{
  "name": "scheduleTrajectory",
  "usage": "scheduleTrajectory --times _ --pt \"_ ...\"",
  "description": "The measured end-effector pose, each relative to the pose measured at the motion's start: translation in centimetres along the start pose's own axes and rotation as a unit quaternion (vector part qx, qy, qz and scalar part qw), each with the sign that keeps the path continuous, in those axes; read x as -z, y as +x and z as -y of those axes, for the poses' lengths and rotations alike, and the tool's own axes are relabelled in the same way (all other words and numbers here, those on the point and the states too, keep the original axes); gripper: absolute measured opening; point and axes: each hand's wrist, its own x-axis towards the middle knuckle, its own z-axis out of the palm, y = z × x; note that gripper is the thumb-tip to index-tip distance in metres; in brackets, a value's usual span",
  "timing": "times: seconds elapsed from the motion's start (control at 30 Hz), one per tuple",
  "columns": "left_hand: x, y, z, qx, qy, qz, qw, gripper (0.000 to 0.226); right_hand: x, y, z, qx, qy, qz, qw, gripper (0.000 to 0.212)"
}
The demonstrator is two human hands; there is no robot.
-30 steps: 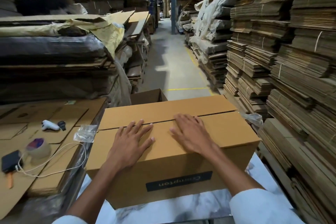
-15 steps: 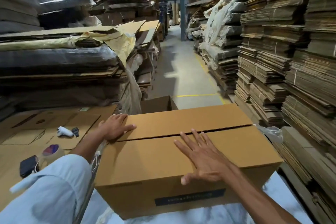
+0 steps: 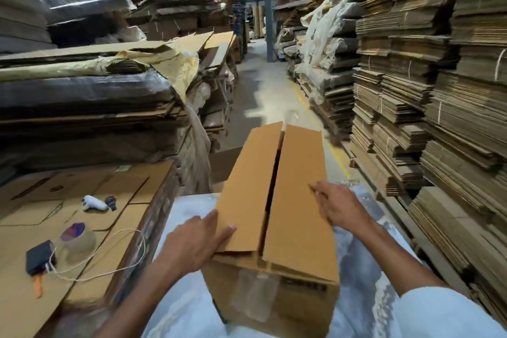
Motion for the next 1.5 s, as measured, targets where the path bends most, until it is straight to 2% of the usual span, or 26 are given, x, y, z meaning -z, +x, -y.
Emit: scheduleTrajectory --times 0.1,0.2,0.27,0.33,0.43,0.5,0.57,0.67,0.73,0.77,0.8,0.83,0.87,0.9,0.93,0.97,1.07,1.2,1.27,1.3,1.33,1.4,1.43,1.47,1.5 --pt "-1.7 -3.3 -2.6 0.005 -0.058 -0.004 0.998 0.109 0.0 0.2 1.4 -0.013 0.076 0.037 0.996 0.043" --pt "-2.4 -4.6 -3.4 -0.005 -0.045 -0.039 0.998 0.122 -0.1 -0.5 2.8 -0.034 0.040 0.107 0.993 0.069" --pt "-2.9 -4.6 -3.2 0.003 -0.029 -0.056 0.998 0.126 0.1 -1.5 3.8 -0.015 0.003 0.150 0.989 0.087" --pt "-3.3 -4.3 -3.1 0.012 -0.011 -0.082 0.996 0.123 0.6 -3.1 4.9 0.016 -0.017 0.198 0.980 0.105" --pt "-3.7 -4.3 -3.1 -0.010 -0.024 -0.156 0.987 0.095 1.2 -6.0 5.3 0.077 -0.029 0.239 0.968 0.122" --pt "-4.4 -4.2 -2.4 0.002 -0.131 -0.192 0.973 0.087 1.5 -7.7 5.1 0.104 -0.012 0.221 0.970 0.117" --pt "-5.2 -4.4 -1.9 0.046 -0.263 -0.227 0.937 0.085 1.8 -8.9 4.9 0.119 0.007 0.183 0.976 0.108" --pt "-5.4 -5.2 -2.5 0.075 -0.323 -0.238 0.913 0.071 1.4 -9.7 3.8 0.141 -0.013 0.166 0.976 0.095" --pt "-5.1 -5.6 -2.8 0.061 -0.324 -0.235 0.914 0.064 0.8 -10.5 3.1 0.166 0.021 0.093 0.981 0.079" --pt "-5.0 -5.7 -2.8 0.059 -0.315 -0.231 0.919 0.063 0.7 -10.9 3.0 0.155 0.070 0.015 0.985 0.074" --pt "-4.9 -5.7 -2.7 0.057 -0.306 -0.229 0.922 0.062 0.6 -11.3 2.9 0.102 0.150 -0.090 0.979 0.077" --pt "-4.9 -5.6 -2.6 0.059 -0.304 -0.223 0.924 0.062 0.7 -11.7 3.0 0.020 0.261 -0.214 0.941 0.085" --pt "-5.0 -5.6 -2.6 0.061 -0.310 -0.221 0.923 0.062 0.8 -12.0 2.7 -0.065 0.366 -0.308 0.876 0.086" --pt "-5.0 -5.5 -2.6 0.063 -0.315 -0.221 0.921 0.062 1.0 -12.1 2.3 -0.138 0.443 -0.361 0.809 0.083" --pt "-5.0 -5.5 -2.9 0.060 -0.314 -0.222 0.921 0.061 1.2 -12.1 2.2 -0.184 0.485 -0.372 0.770 0.085" --pt "-4.9 -5.6 -3.2 0.057 -0.306 -0.223 0.924 0.061 1.3 -12.1 2.2 -0.210 0.485 -0.366 0.766 0.085" --pt "-5.0 -5.5 -3.7 0.054 -0.281 -0.222 0.932 0.062 2.0 -12.3 3.0 -0.205 0.414 -0.351 0.815 0.070" --pt "-5.1 -5.7 -4.1 0.049 -0.286 -0.219 0.932 0.063 2.4 -12.3 2.7 -0.176 0.401 -0.362 0.822 0.058" --pt "-4.9 -6.2 -4.5 0.042 -0.288 -0.217 0.932 0.062 2.9 -12.3 2.9 -0.148 0.328 -0.400 0.843 0.028" --pt "-4.7 -6.4 -4.7 0.042 -0.289 -0.213 0.932 0.061 3.3 -12.2 3.4 -0.122 0.265 -0.426 0.857 0.038" --pt "-4.6 -6.7 -5.0 0.044 -0.292 -0.207 0.933 0.060 3.7 -12.1 4.1 -0.058 0.188 -0.454 0.869 0.044" --pt "-4.2 -7.0 -5.5 0.056 -0.290 -0.193 0.936 0.055 4.7 -12.2 7.0 0.095 0.051 -0.474 0.874 0.040" --pt "-4.0 -7.1 -5.9 0.064 -0.283 -0.185 0.939 0.053 4.9 -12.3 8.9 0.150 0.042 -0.449 0.880 0.035" --pt "-3.9 -7.2 -6.4 0.071 -0.275 -0.178 0.942 0.051 5.0 -12.5 11.0 0.184 0.075 -0.388 0.900 0.032" --pt "-4.1 -7.3 -7.0 0.075 -0.270 -0.169 0.945 0.046 5.1 -12.5 13.3 0.175 0.138 -0.283 0.933 0.038"
